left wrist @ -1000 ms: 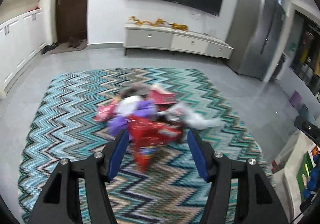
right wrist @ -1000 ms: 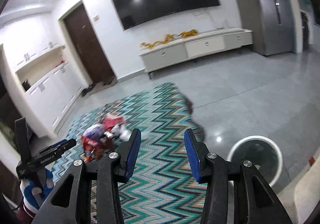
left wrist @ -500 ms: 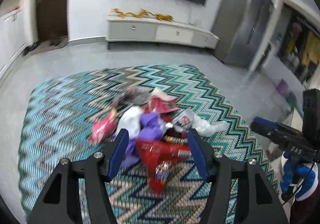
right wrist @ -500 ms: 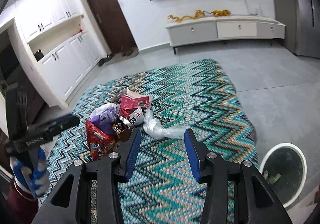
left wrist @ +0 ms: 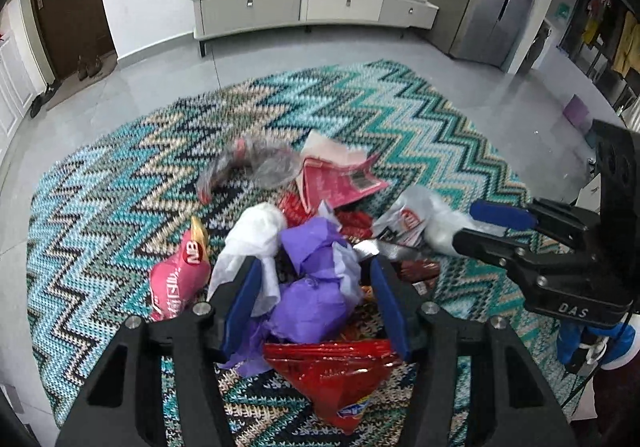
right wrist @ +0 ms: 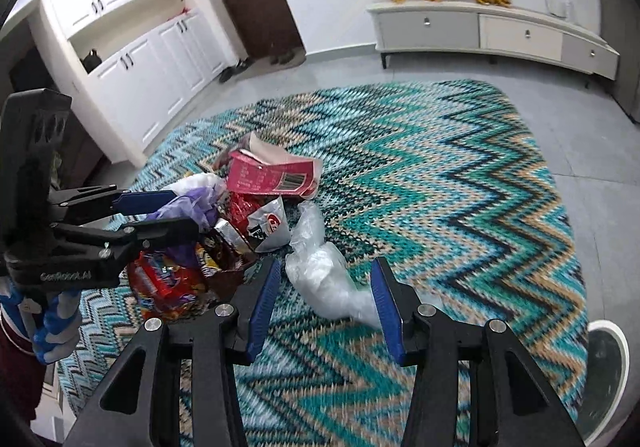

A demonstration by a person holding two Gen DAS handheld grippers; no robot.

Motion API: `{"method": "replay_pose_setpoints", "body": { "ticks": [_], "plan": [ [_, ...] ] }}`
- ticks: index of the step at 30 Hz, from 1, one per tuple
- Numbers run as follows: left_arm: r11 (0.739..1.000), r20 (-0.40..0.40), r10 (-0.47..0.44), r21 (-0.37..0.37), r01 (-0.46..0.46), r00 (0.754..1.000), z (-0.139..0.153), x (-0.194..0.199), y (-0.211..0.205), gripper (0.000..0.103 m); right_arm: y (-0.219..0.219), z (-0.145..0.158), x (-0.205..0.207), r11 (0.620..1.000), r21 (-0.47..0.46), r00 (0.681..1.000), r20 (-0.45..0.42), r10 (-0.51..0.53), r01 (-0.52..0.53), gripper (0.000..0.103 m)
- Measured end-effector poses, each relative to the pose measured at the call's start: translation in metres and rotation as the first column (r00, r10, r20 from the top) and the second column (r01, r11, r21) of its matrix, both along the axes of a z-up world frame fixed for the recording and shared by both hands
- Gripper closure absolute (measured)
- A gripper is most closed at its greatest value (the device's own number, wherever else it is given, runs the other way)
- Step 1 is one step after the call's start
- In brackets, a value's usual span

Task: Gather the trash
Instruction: 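Return to the pile, left gripper grasps purple bag while right grasps clear plastic, then carry the purple bag and clear plastic to the bin and release both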

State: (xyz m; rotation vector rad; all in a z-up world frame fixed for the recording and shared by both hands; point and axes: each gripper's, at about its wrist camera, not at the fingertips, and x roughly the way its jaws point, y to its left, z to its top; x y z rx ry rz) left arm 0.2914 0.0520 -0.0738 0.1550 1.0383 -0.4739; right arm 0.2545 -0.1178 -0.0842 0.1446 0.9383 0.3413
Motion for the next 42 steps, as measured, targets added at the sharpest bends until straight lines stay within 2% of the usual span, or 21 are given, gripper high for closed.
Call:
{"method": "replay_pose_setpoints", "body": {
  "ticks": [1, 5, 7, 8, 19, 30, 42],
  "plan": [
    [1.000, -0.009, 0.004, 0.001, -0.004, 1.000, -0.004, 0.001, 0.001, 0.061, 0.001, -0.003, 0.002, 1.000, -0.004, 1.000, -0.004, 0.003, -0.003, 0.056],
    [0.999, -0.013, 0.025, -0.028, -0.025, 1.000, -0.005, 0.003, 0.005, 0.075, 0.002, -0.009, 0.001, 1.000, -0.009, 1.000, -0.011, 0.008, -0.008, 0.057],
    [0.998, -0.008, 0.035, -0.048, -0.035, 0.999, -0.002, 0.002, 0.008, 0.076, 0.000, -0.009, -0.003, 1.000, -0.007, 1.000, -0.004, 0.011, -0.012, 0.070],
    [0.997, 0.000, 0.040, -0.061, -0.039, 0.999, 0.001, 0.000, 0.010, 0.077, 0.000, -0.008, -0.006, 1.000, -0.004, 1.000, -0.002, 0.010, -0.010, 0.071],
    [0.975, 0.092, 0.072, -0.217, -0.050, 0.993, 0.066, -0.038, 0.037, 0.077, -0.008, 0.043, -0.063, 0.999, 0.046, 0.995, 0.099, -0.021, 0.016, 0.074],
    [0.971, 0.200, 0.070, -0.239, -0.021, 0.977, 0.125, -0.103, 0.045, 0.077, -0.019, 0.101, -0.129, 0.997, 0.067, 0.977, 0.204, -0.055, 0.042, 0.074],
    [0.963, 0.136, 0.069, -0.269, -0.030, 0.988, 0.105, -0.154, 0.053, 0.077, -0.039, 0.113, -0.190, 0.995, 0.066, 0.969, 0.232, -0.088, 0.075, 0.074]
  ]
}}
